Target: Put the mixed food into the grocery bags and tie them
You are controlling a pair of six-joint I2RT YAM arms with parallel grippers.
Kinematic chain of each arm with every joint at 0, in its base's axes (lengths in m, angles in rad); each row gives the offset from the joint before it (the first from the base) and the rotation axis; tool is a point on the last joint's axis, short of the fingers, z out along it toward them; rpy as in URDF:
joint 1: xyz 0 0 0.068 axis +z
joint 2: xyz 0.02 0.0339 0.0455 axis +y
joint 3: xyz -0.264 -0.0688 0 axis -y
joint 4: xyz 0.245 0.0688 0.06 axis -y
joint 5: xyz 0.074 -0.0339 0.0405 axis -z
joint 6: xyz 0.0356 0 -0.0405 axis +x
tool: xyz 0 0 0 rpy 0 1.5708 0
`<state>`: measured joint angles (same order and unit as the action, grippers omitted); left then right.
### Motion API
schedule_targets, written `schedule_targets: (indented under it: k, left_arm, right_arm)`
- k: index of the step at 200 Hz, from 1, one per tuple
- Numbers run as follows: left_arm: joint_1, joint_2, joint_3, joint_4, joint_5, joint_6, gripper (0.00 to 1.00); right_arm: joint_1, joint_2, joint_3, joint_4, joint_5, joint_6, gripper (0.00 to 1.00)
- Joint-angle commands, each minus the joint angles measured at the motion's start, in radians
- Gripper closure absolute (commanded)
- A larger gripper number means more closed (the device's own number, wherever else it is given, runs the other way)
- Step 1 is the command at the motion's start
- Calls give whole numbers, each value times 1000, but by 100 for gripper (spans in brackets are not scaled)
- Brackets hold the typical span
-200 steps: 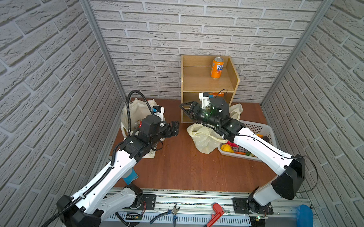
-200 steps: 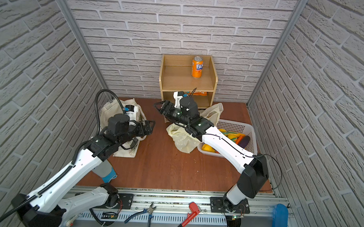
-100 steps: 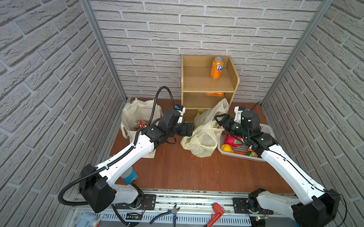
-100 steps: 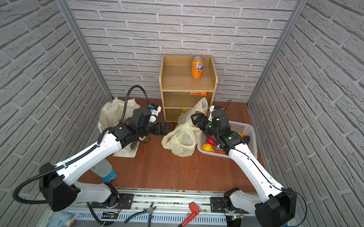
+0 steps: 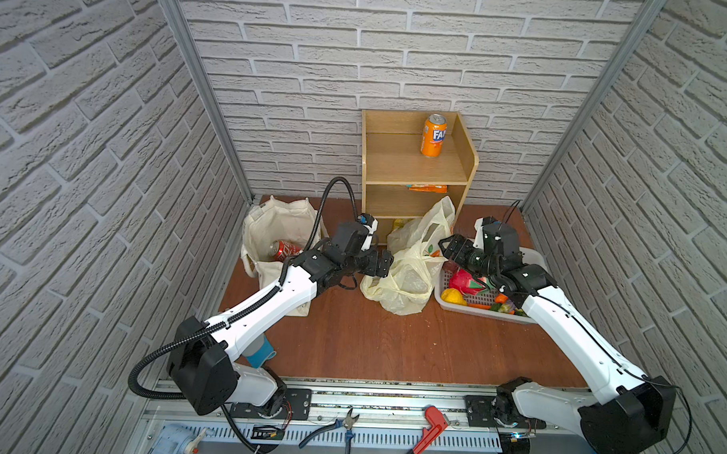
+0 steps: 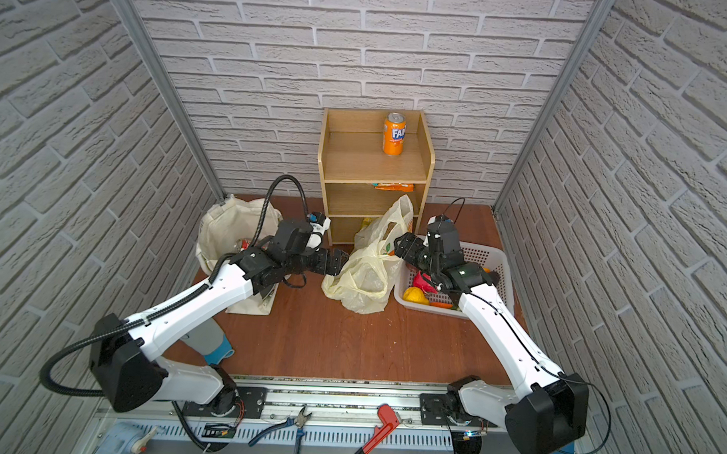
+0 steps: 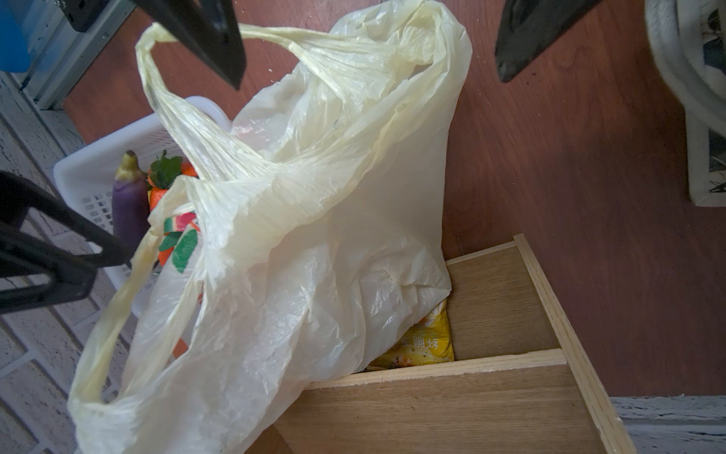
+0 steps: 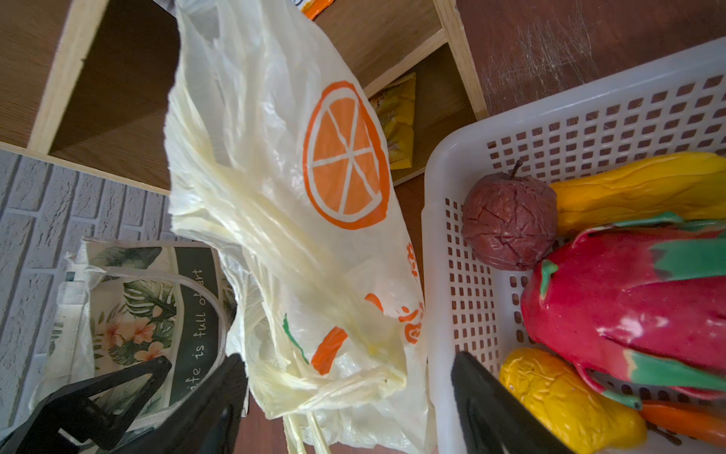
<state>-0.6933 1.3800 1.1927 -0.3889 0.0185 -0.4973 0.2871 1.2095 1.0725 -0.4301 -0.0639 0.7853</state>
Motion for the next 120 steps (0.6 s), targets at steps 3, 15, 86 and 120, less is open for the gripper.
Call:
schedule_targets:
  k: [3, 15, 86, 120]
  left_arm:
    - [-7, -4, 16, 41, -5, 13, 2]
    - [-7, -3, 15, 40, -4, 13, 2]
    - [-6, -18, 35, 25, -7, 25, 2]
    - [-6, -48, 78, -11, -21, 85, 2]
  right_arm:
    - [-18, 10, -28, 53, 1, -17, 22]
    - [-23, 21, -36, 71, -5, -15, 26]
    - [-45, 32, -9, 56, -87, -50, 95]
    - [-43, 17, 80, -14, -227, -94, 94]
